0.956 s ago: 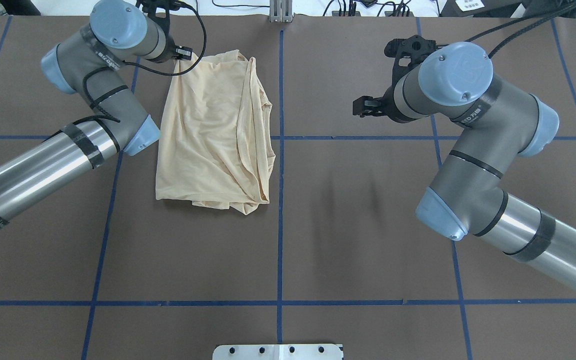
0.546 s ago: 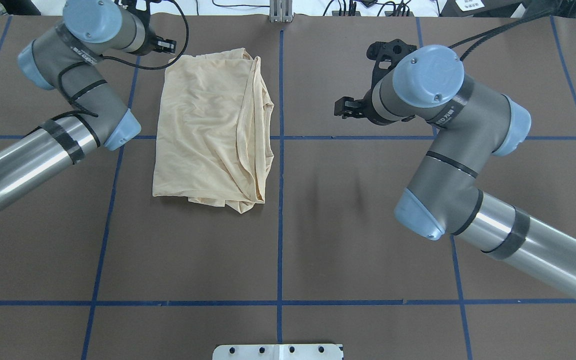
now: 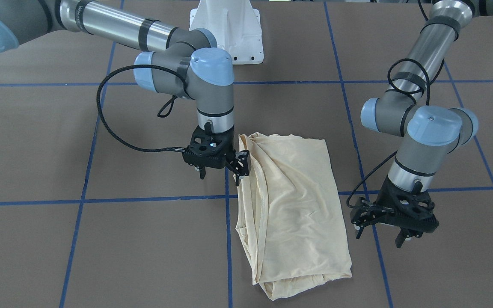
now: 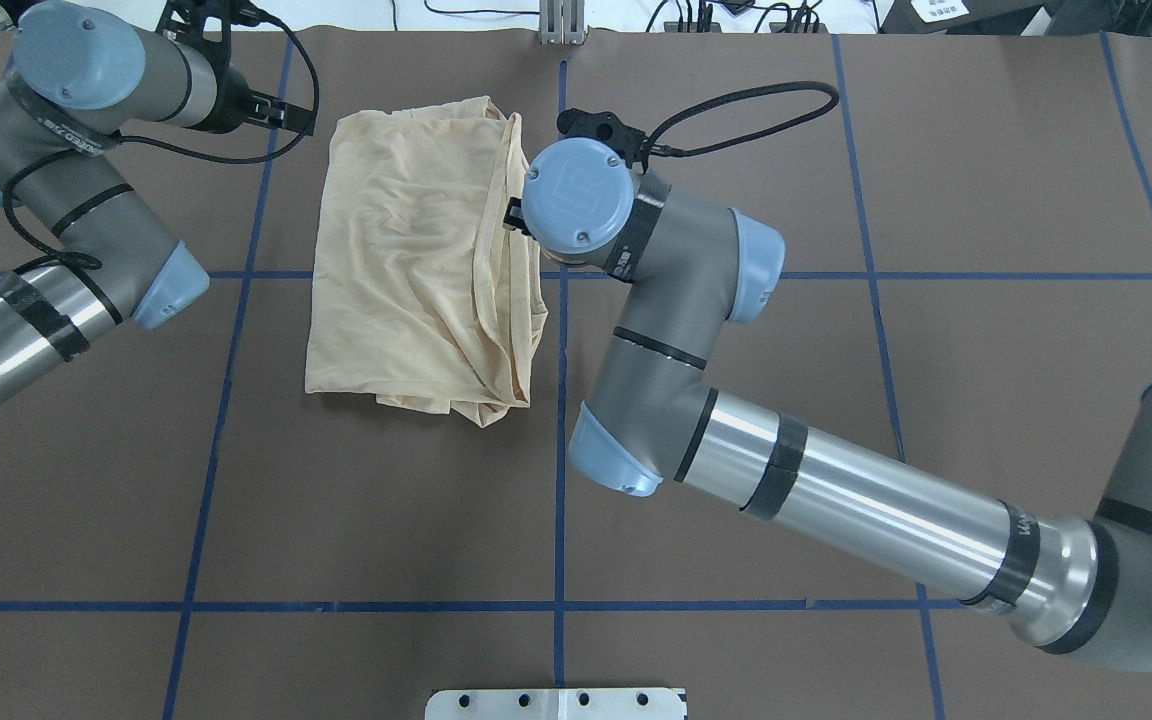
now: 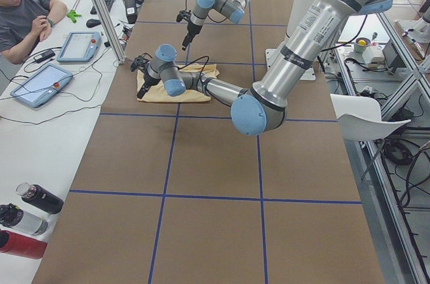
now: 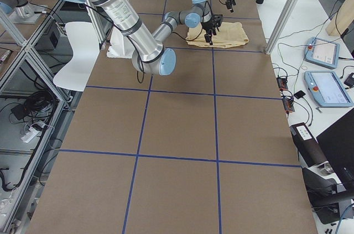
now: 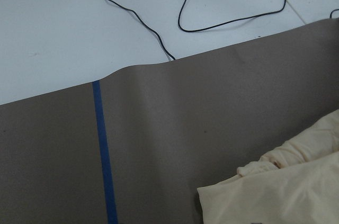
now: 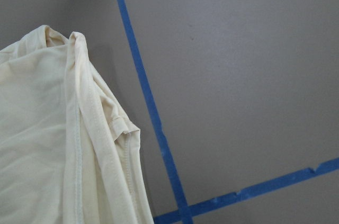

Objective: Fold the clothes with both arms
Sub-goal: 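Release and raise the left gripper while the right gripper reaches the shirt's side edge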

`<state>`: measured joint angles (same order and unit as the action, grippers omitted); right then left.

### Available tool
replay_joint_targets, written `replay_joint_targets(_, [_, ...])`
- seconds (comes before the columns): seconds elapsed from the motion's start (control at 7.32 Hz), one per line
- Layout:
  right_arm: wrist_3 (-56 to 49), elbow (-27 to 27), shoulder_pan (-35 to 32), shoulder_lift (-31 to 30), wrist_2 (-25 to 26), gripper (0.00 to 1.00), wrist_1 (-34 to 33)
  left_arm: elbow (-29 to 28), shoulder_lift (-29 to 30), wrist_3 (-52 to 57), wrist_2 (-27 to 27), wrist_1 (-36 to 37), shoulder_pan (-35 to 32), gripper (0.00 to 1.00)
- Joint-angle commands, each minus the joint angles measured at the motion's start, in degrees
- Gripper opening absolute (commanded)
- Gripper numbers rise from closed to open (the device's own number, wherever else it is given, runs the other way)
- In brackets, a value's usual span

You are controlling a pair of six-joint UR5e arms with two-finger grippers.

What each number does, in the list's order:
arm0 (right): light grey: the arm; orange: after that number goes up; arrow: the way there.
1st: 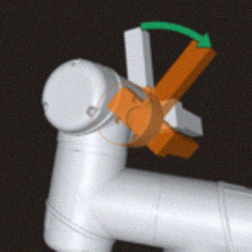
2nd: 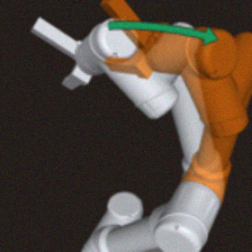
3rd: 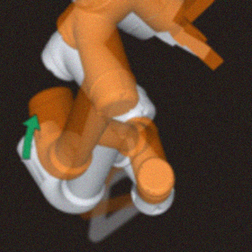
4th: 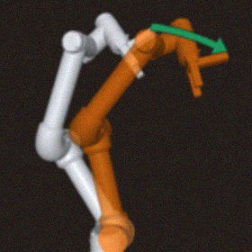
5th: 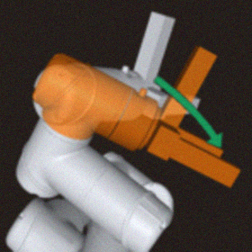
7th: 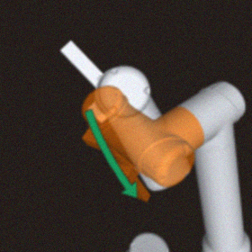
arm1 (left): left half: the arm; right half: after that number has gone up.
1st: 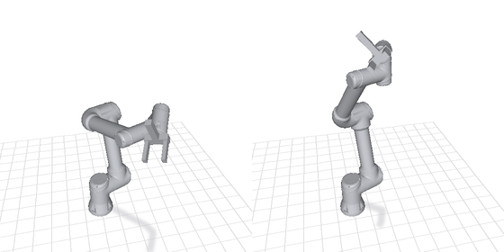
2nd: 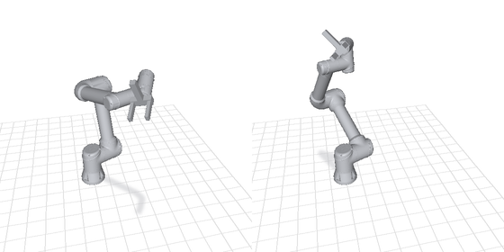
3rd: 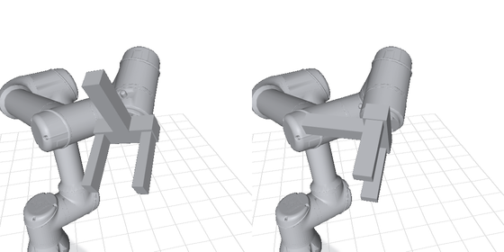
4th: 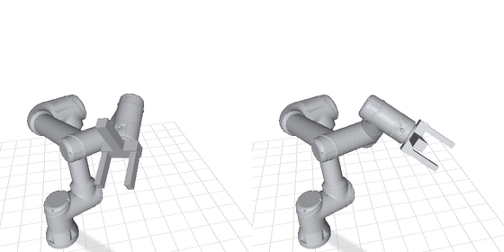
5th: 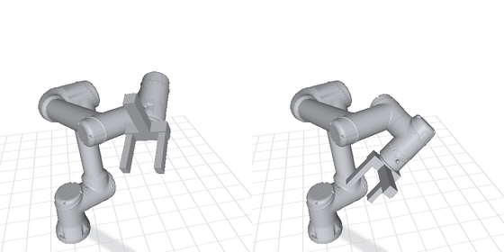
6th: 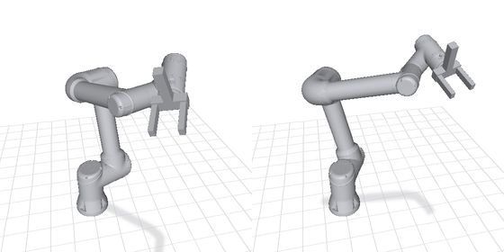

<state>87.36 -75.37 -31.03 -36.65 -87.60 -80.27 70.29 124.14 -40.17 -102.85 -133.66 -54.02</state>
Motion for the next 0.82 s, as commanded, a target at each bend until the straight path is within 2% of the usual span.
replay_joint_targets(0.0, [3.51, 5.66, 3.33, 3.59, 3.49, 0.80, 0.02, 1.07, -0.83, -0.08, -0.07, -0.02, -0.03, 1.00])
replay_joint_targets(0.27, [3.08, 6.02, 4.92, 3.43, 3.84, 0.74, -0.15, 1.16, -0.92, -1.75, -0.07, -0.02, 0.32, 1.00])
replay_joint_targets(0.41, [3.08, 6.63, 5.36, 3.43, 4.62, 0.69, -0.07, 1.16, -1.01, -1.75, -0.07, -0.10, 0.32, 1.00])
replay_joint_targets(0.55, [3.00, 7.25, 5.63, 3.43, 4.89, 0.60, -0.07, 1.08, -1.01, -1.75, -0.07, -0.11, 0.41, 1.00])
replay_joint_targets(0.68, [2.91, 7.25, 5.80, 3.43, 4.98, 0.58, -0.07, 1.16, -1.01, -1.75, -0.07, -0.11, 0.50, 1.00])
